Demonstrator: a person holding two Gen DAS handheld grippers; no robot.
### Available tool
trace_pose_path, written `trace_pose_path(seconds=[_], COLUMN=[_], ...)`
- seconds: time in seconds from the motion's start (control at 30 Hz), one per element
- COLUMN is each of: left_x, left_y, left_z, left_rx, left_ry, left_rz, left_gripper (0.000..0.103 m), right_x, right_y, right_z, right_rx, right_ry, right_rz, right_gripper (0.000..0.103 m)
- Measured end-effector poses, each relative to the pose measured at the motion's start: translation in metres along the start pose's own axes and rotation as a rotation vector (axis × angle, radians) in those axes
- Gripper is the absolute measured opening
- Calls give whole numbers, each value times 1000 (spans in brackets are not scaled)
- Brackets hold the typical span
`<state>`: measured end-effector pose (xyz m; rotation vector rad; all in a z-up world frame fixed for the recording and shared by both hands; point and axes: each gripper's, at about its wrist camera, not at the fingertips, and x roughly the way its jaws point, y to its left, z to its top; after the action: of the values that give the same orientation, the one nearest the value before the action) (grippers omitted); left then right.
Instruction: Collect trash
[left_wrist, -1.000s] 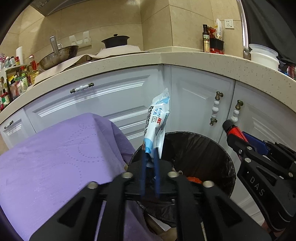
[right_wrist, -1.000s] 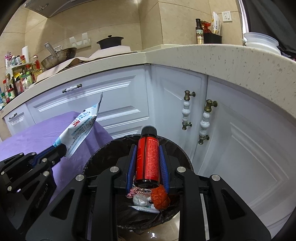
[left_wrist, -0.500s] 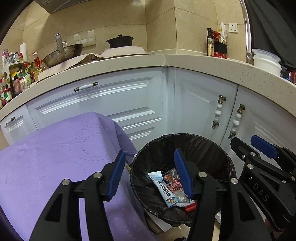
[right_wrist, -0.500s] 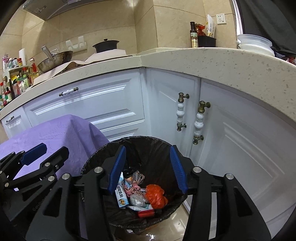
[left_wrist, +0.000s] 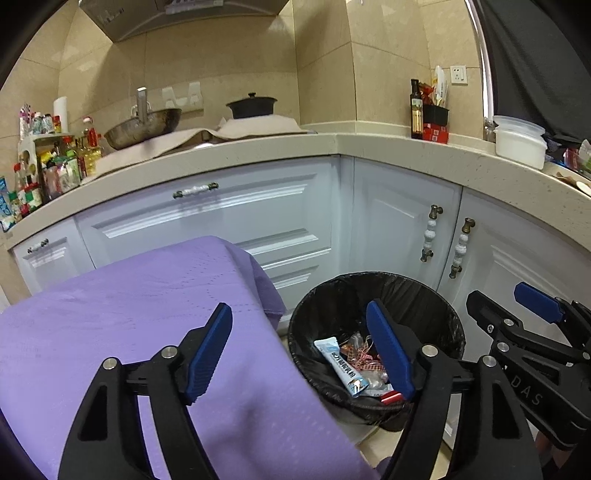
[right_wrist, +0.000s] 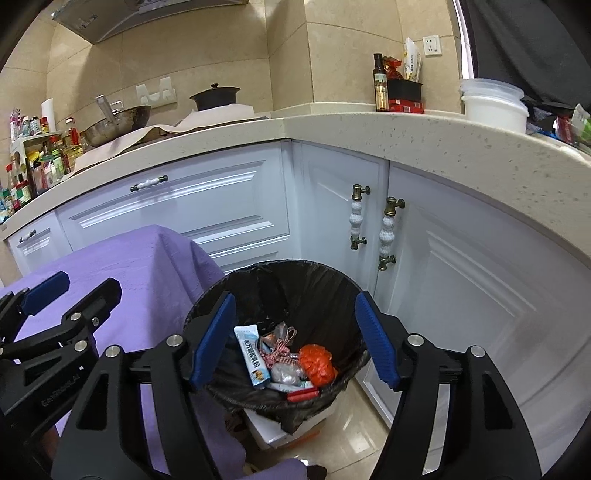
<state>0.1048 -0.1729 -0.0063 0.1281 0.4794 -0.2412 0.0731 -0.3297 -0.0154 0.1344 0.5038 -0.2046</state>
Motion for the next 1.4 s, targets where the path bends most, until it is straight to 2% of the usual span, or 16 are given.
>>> trace_pose_path(seconds=[0.17,0.43,0.9,1.4], left_x=[-25,-58,-102,-114], left_y=[11,33,51,54], left_z=[-8,-17,-24,-28], left_rx=[11,-27,-63,-59], left_ry=[-30,-47,-99,-112], left_rz=[15,9,0,-17], left_gripper=[77,82,83,84], right_x=[-27,-62,-111,-134], right_y=[11,24,38,41], right_z=[-6,-14,-22,-26], right_rx=[-6,-6,-30,-37], right_ry=[-19,-42,-76,-105], right_rz=[-3,0,-13,-31], right_gripper=[75,79,80,80])
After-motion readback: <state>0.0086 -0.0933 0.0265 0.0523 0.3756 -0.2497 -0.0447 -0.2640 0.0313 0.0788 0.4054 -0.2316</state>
